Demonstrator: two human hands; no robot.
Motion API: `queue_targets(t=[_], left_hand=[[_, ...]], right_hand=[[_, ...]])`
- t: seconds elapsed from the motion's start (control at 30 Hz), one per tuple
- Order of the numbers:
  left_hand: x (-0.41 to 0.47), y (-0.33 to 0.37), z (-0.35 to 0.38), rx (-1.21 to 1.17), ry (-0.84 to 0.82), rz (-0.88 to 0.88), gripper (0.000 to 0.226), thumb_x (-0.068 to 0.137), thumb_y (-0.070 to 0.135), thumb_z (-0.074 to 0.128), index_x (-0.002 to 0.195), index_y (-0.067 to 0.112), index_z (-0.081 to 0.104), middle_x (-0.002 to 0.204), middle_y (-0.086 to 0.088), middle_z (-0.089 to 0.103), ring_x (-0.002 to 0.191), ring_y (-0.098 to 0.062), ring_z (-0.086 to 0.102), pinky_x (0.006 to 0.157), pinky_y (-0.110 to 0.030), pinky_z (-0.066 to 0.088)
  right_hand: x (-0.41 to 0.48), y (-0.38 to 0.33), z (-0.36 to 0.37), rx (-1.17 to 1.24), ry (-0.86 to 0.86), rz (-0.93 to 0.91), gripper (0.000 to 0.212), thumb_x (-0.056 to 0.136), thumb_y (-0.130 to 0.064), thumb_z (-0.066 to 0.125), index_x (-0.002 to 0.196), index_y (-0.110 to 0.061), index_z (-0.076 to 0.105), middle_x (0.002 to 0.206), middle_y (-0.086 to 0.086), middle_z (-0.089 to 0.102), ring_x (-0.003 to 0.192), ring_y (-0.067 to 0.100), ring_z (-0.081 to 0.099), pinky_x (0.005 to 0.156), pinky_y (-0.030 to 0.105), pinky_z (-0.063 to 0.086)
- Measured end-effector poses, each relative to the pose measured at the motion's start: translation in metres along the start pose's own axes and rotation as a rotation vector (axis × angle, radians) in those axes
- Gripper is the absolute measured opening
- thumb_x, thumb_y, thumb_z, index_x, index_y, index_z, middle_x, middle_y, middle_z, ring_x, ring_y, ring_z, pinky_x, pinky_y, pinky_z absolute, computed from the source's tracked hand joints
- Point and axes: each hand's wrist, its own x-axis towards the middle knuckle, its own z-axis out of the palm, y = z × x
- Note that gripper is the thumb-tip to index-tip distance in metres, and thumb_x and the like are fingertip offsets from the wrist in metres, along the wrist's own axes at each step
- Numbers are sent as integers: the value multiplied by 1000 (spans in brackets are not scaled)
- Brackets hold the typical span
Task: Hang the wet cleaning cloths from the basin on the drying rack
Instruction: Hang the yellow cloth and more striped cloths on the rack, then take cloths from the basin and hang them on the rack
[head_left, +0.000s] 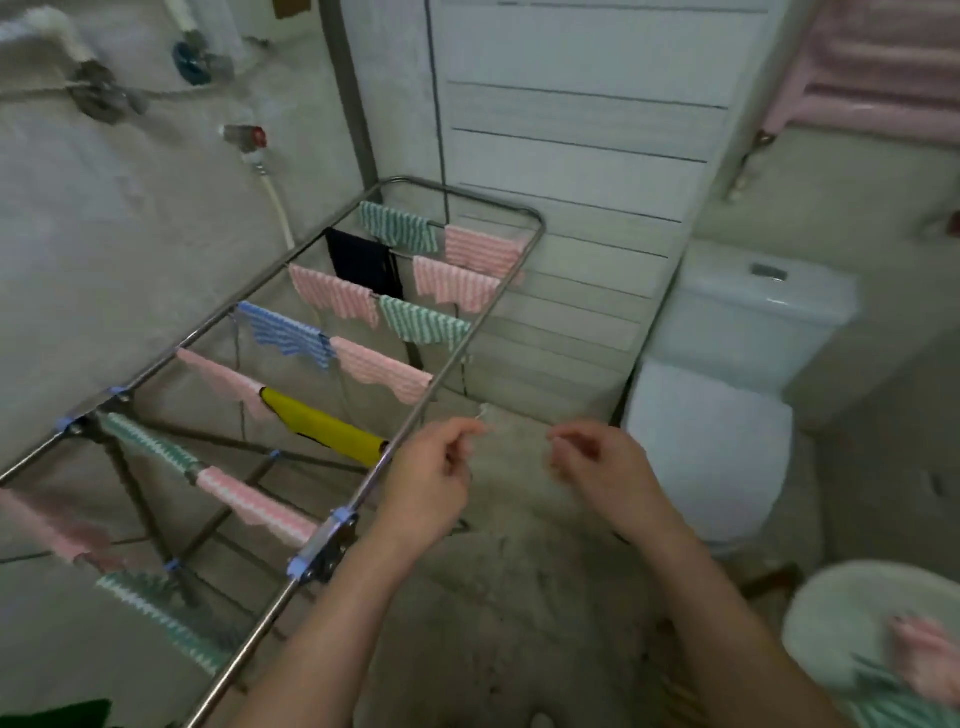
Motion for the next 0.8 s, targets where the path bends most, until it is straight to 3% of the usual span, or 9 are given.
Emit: queue_targets(t=[0.07, 0.17, 0.27, 0.37, 0.43, 0.57, 0.7, 0.8], left_hand=[[-6, 9, 19, 9, -106, 67, 45, 76, -12, 52, 100, 23, 68, 83, 4, 62, 72, -11, 56, 66, -15, 42], [-22, 16, 47, -1, -280, 131, 31, 86, 1, 56, 102, 25, 68, 86, 9, 64, 75, -10, 60, 70, -13, 43], [-46, 20, 76, -2, -522, 184, 25, 90, 13, 57, 100, 34, 65, 90, 16, 65, 82, -4, 61, 76, -20, 48], [-73, 26, 103, 16, -664, 217, 23, 91, 12, 54, 100, 29, 66, 87, 11, 66, 81, -8, 61, 76, -25, 49], [-84, 26, 114, 37, -705, 236, 22, 91, 13, 53, 99, 29, 66, 87, 12, 64, 82, -8, 61, 74, -23, 46], [-112, 46, 149, 96, -870, 358, 22, 92, 14, 50, 97, 27, 66, 96, 11, 63, 86, -5, 56, 73, -18, 39], [-129, 73, 191, 166, -930, 433, 25, 94, 14, 46, 105, 24, 66, 109, 4, 64, 97, -12, 58, 82, -25, 44], [-138, 86, 225, 190, -965, 467, 27, 94, 14, 45, 109, 23, 66, 112, 2, 65, 99, -14, 59, 81, -23, 43]], right_hand=[[-23, 11, -19, 20, 51, 73, 13, 92, -15, 58, 94, -13, 70, 84, 6, 72, 73, 18, 66, 74, 29, 53], [-61, 37, -35, -24, 170, 176, 19, 91, -19, 59, 108, -19, 67, 87, 1, 71, 80, 16, 65, 72, 24, 47], [-108, 73, -43, -57, 296, 320, 24, 91, -18, 59, 114, -21, 61, 93, 1, 67, 88, 20, 63, 77, 28, 45], [-151, 107, -49, -81, 410, 448, 31, 87, -15, 60, 117, -19, 56, 88, -3, 62, 88, 22, 61, 85, 38, 50], [-168, 121, -50, -47, 434, 532, 36, 87, -15, 61, 122, -18, 52, 99, 2, 62, 94, 25, 61, 88, 42, 50], [-218, 157, -66, -7, 541, 735, 45, 89, -17, 60, 132, -18, 45, 123, 10, 58, 108, 29, 58, 89, 35, 46], [-248, 200, -88, 72, 571, 862, 52, 92, -15, 57, 141, -15, 39, 139, 16, 48, 122, 33, 51, 101, 46, 43], [-257, 232, -104, 134, 599, 915, 55, 94, -14, 55, 145, -12, 33, 146, 16, 41, 131, 33, 44, 105, 45, 40]])
